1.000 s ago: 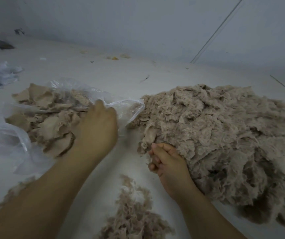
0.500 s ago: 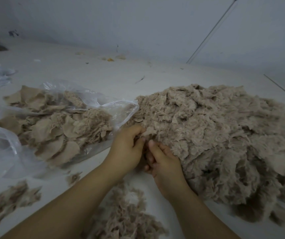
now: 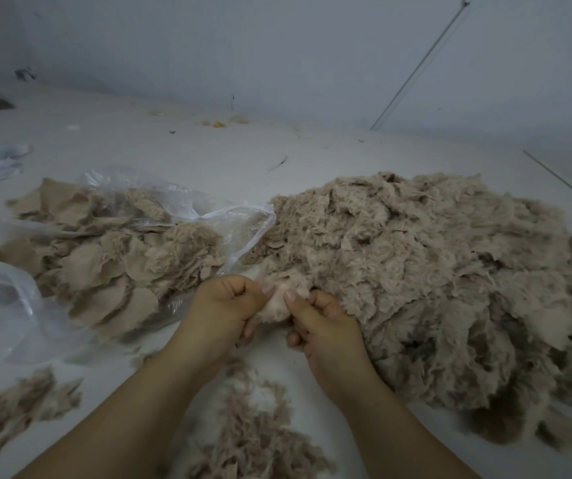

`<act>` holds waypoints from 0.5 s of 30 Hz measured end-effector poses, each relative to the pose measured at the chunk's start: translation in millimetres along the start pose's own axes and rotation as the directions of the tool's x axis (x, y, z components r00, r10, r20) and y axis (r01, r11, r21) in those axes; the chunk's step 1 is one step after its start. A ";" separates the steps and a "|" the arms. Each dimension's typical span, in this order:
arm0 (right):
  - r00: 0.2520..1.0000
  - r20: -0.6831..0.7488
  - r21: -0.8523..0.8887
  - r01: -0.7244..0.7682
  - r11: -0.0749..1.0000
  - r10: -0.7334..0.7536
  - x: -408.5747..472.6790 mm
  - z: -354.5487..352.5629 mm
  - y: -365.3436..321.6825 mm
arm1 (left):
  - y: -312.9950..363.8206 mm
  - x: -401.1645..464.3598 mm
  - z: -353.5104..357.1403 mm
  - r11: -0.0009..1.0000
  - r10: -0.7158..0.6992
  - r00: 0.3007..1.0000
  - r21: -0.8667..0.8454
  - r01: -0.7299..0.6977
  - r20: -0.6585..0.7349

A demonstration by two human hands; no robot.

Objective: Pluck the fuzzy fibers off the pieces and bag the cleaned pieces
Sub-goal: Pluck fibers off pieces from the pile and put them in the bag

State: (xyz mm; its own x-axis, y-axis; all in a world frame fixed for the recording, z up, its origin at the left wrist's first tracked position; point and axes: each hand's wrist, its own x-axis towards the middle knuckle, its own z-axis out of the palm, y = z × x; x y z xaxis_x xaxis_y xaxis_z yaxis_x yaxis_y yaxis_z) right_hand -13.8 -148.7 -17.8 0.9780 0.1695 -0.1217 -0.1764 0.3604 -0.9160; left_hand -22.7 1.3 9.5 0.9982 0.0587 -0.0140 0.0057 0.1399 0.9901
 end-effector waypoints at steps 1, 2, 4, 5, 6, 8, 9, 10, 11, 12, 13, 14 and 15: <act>1.000 0.003 0.002 0.004 1.000 -0.004 -0.3 0.0 -0.3 | -1.2 -0.4 -1.7 1.000 0.001 1.000 -0.020 -0.001 0.006; 1.000 -0.002 0.002 0.008 1.000 -0.008 -1.0 0.3 -0.7 | -2.4 -1.2 -2.7 1.000 0.008 1.000 -0.022 -0.007 0.015; 1.000 -0.020 0.015 0.015 1.000 -0.015 -1.9 1.6 -0.9 | -4.7 -2.4 -4.5 1.000 0.019 0.999 -0.008 -0.019 0.034; 0.999 -0.031 0.030 0.016 0.999 -0.015 -2.1 2.3 -1.1 | -5.6 -2.6 -5.8 1.000 0.016 0.999 -0.001 -0.016 0.039; 0.999 -0.041 0.044 0.014 0.999 -0.012 -2.3 3.0 -1.3 | -6.3 -2.9 -6.8 1.000 0.007 0.999 0.001 -0.007 0.044; 0.999 -0.051 0.062 0.010 0.998 -0.007 -2.6 3.5 -2.3 | -6.4 -2.9 -8.8 1.000 -0.013 1.000 -0.024 0.013 0.029; 0.998 -0.062 0.074 0.006 0.997 -0.001 -2.4 3.3 -2.0 | -5.9 -2.8 -9.7 0.999 -0.020 1.000 -0.047 0.020 0.000; 0.997 -0.082 0.092 -0.002 0.996 0.010 -2.0 3.1 -1.8 | -4.8 -2.7 -11.1 0.998 -0.022 0.999 -0.067 0.019 -0.043; 0.994 -0.104 0.109 -0.009 0.994 0.021 -2.0 2.9 -2.5 | -2.7 -2.7 -13.3 0.998 -0.020 0.997 -0.067 0.015 -0.081; 0.993 -0.118 0.121 -0.011 0.993 0.025 -1.1 1.9 -2.1 | -0.2 -2.6 -17.0 0.999 -0.018 0.996 -0.042 0.015 -0.091; 0.992 -0.122 0.130 -0.010 0.991 0.026 -0.9 1.5 -1.6 | 3.2 -3.6 -22.1 1.000 -0.027 0.998 0.006 0.027 -0.054; 0.993 -0.118 0.136 -0.004 0.991 0.020 -0.6 1.2 -1.3 | 7.8 -5.8 -27.4 0.996 -0.054 0.998 0.069 0.050 0.044; 0.994 -0.111 0.134 0.000 0.991 0.015 -1.1 1.6 -2.0 | 12.9 -9.1 -32.3 0.984 -0.115 0.974 0.156 0.085 0.195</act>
State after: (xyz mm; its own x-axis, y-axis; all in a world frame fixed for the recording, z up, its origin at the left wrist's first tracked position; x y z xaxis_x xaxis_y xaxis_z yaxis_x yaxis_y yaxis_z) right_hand -14.8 -148.1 -15.2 0.9815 0.0722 -0.1774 -0.1901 0.4798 -0.8565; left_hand -33.6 34.5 17.9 0.9833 -0.1520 -0.1004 0.0998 -0.0114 0.9949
